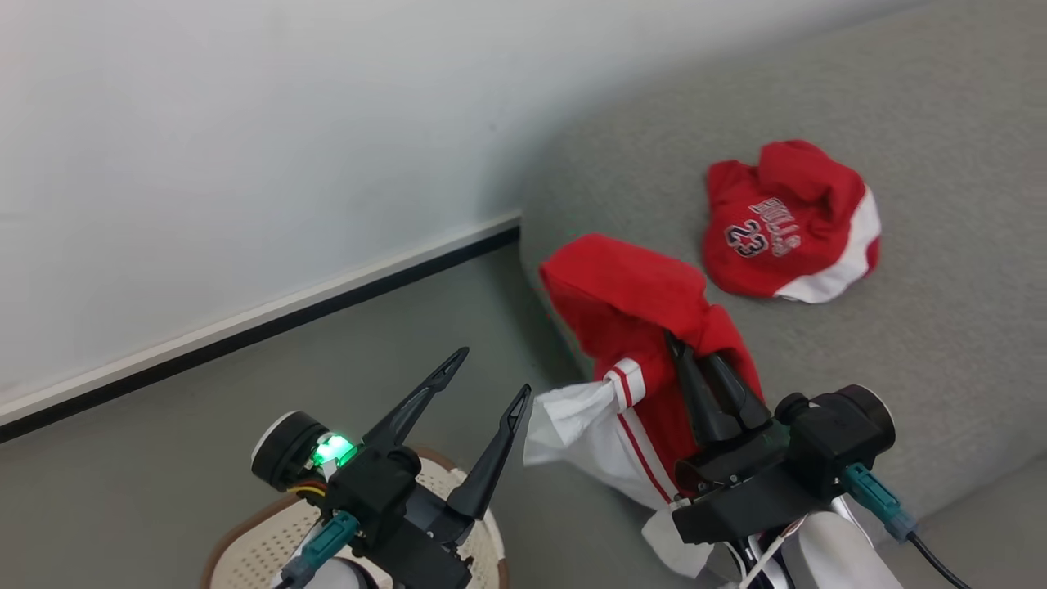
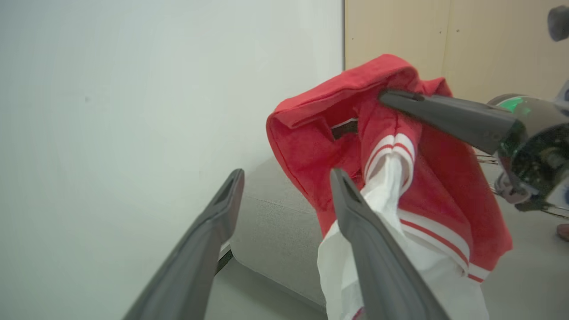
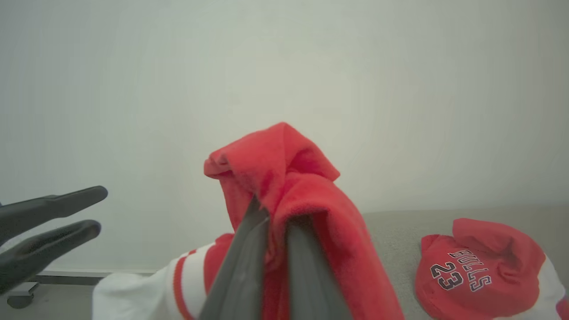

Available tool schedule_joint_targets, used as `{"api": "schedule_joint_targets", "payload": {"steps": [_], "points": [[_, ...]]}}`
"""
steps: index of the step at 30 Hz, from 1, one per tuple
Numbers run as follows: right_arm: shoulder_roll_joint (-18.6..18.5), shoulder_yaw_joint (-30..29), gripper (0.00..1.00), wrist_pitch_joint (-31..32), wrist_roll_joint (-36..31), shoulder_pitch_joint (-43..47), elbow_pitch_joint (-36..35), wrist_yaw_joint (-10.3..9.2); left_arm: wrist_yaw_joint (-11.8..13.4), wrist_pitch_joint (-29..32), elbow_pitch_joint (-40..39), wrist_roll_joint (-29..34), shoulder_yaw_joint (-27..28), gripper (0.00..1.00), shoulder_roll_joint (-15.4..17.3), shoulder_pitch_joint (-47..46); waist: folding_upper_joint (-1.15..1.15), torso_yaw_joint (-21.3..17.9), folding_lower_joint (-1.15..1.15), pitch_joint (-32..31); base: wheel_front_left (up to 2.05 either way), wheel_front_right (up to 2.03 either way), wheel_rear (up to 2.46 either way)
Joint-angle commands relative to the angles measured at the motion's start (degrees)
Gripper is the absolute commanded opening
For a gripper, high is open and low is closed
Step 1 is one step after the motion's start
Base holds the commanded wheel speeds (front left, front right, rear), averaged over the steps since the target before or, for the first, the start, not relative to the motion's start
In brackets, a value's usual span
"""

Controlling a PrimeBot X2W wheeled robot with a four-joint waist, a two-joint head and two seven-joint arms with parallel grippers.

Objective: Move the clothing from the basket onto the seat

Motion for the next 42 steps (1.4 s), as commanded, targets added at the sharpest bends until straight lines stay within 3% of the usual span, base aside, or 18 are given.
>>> {"api": "schedule_joint_targets", "payload": {"steps": [1,8,29,39,42], "points": [[0.5,-0.4,0.00,-0.1,-0.6,0.3,-0.9,-0.04,-0.3,0.1,-0.2,0.4,-0.1,1.00,0.4,-1.1,0.00,-5.6,-0.01,3.1,0.00,0.00,0.00],[1.7,-3.4,0.00,-0.1,-1.3,1.5,-3.2,-0.04,-1.3,1.2,0.3,0.3,-1.8,1.00,0.7,-3.4,0.00,-9.1,-0.01,5.6,0.00,0.00,0.00],[4.7,-11.7,0.00,-0.1,-0.7,4.9,-8.9,-0.04,-3.4,-0.3,6.3,-2.0,-8.0,1.00,0.9,-11.4,0.00,-10.2,-0.01,11.1,0.01,0.01,0.01],[5.0,-18.1,0.00,-0.1,4.5,-5.7,-11.6,-0.04,-3.5,3.2,3.1,-0.4,-8.7,1.00,3.7,-13.6,0.00,-10.0,-0.01,17.5,0.00,0.00,0.00],[3.3,-20.1,0.00,-0.1,5.4,-11.5,-12.2,-0.04,-3.3,4.9,1.0,0.2,-8.5,1.00,4.8,-14.4,0.00,-9.8,-0.01,20.4,0.00,0.00,0.00]]}}
